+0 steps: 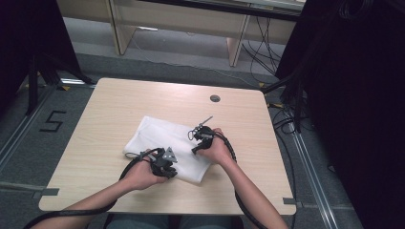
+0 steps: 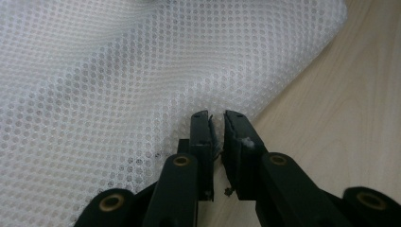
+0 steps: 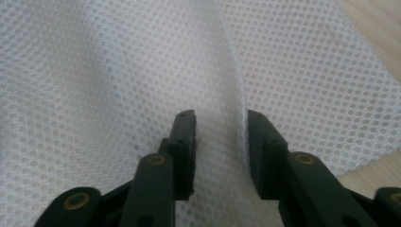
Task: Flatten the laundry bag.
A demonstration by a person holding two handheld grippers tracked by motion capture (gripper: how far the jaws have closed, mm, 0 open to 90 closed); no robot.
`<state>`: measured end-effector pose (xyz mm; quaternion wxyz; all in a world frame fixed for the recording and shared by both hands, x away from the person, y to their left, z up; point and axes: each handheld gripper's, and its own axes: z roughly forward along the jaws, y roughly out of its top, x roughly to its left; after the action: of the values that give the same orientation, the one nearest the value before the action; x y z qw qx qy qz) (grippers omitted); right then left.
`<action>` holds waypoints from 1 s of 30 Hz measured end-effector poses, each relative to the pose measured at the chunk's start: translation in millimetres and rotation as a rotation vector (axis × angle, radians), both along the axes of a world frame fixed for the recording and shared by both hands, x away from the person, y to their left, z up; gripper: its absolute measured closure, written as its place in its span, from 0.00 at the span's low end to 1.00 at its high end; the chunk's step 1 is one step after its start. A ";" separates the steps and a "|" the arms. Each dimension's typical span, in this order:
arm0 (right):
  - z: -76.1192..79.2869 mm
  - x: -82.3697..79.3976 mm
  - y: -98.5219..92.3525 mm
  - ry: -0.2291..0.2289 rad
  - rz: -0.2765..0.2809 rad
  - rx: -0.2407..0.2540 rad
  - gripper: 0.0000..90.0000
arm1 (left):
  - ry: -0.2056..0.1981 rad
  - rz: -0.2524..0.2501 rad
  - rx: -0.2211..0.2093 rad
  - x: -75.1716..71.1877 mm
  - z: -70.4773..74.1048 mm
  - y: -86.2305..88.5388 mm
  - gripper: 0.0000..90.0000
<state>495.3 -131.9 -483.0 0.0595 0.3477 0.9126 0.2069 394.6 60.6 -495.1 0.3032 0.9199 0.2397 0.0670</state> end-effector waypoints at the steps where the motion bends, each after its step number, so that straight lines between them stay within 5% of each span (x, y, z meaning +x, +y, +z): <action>1: 0.6 -1.4 1.3 0.007 0.004 -0.002 0.84 | -0.001 -0.002 0.002 0.1 0.0 0.1 0.90; 6: 4.6 -4.2 3.7 -0.023 0.020 -0.035 0.98 | 0.004 0.007 -0.011 0.0 -0.8 -0.4 0.90; 10: 13.4 -5.6 0.8 -0.043 0.022 -0.023 0.99 | 0.016 0.036 -0.041 -0.9 -3.1 -2.4 0.89; 11: 16.0 -5.2 -0.5 -0.057 0.027 -0.018 0.99 | 0.003 -0.004 -0.006 1.3 -1.3 -1.4 0.89; 14: 30.8 -7.4 -3.0 -0.078 -0.002 0.009 0.99 | -0.003 0.020 -0.042 0.4 -3.5 -7.9 0.88; 16: 39.6 -9.2 -3.5 -0.116 -0.003 0.020 0.99 | -0.008 0.004 -0.018 1.6 -2.5 -10.7 0.87; 18: 50.0 -13.3 -3.5 -0.109 -0.045 0.018 0.99 | -0.019 0.011 -0.029 2.5 -3.3 -16.6 0.86; 20: 56.5 -13.2 -4.8 -0.160 -0.008 0.042 0.99 | -0.022 0.000 -0.020 4.8 -2.7 -19.4 0.82; 21: 60.8 -15.5 -5.2 -0.148 -0.024 0.047 0.99 | -0.024 0.028 -0.054 4.2 -4.0 -22.1 0.80; 25: 72.5 -19.5 -11.4 -0.192 -0.010 0.076 0.99 | -0.048 -0.002 -0.042 4.3 8.0 -15.6 0.75; 27: 75.6 -20.8 -14.9 -0.218 -0.011 0.082 0.99 | -0.059 0.035 -0.077 2.0 12.1 -10.8 0.76; 30: 80.2 -25.1 -19.5 -0.205 -0.021 0.090 0.99 | -0.057 0.097 -0.036 3.2 13.3 2.1 0.85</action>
<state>470.3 -151.5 -402.8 0.1391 0.3365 0.8878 0.2815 397.8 62.7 -481.9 0.3226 0.8993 0.2766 0.1036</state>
